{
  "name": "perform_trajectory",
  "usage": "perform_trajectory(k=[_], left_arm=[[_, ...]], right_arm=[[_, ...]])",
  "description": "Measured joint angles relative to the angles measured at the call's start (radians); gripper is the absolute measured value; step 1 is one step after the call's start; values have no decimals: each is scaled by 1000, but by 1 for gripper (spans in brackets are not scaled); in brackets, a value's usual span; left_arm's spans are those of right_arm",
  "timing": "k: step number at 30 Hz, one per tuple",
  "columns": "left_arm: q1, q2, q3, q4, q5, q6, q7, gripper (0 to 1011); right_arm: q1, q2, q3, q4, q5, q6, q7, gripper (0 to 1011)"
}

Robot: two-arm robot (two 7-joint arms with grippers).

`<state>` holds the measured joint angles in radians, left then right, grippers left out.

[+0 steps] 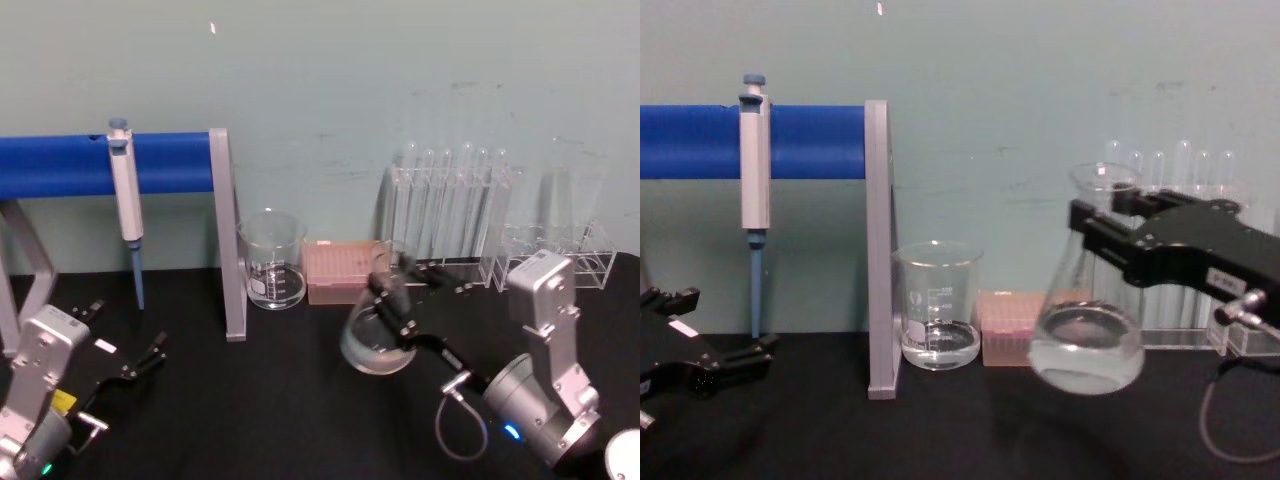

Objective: Grasp the erlenmeyer flask with one hand, shake it three times, then place it back.

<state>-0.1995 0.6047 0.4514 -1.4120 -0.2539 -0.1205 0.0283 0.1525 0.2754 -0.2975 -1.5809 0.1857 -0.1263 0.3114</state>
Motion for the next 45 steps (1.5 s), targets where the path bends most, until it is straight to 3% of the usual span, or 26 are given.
perform_trajectory(k=[6,11,25,33,45], left_arm=[[0,0,0,0,0,0,0,1001],[0,0,0,0,0,0,0,1001],[0,0,0,0,0,0,0,1001],[0,0,0,0,0,0,0,1001],[0,0,0,0,0,0,0,1001]], right_arm=[[18,19,-47,0,31,-5,95,457],[30,30,-76,1,52,-12,136,457],[44,41,-106,4,74,-14,135,457],[25,24,-77,-1,58,-22,60,457],[-14,-22,39,-9,24,2,-87,457]])
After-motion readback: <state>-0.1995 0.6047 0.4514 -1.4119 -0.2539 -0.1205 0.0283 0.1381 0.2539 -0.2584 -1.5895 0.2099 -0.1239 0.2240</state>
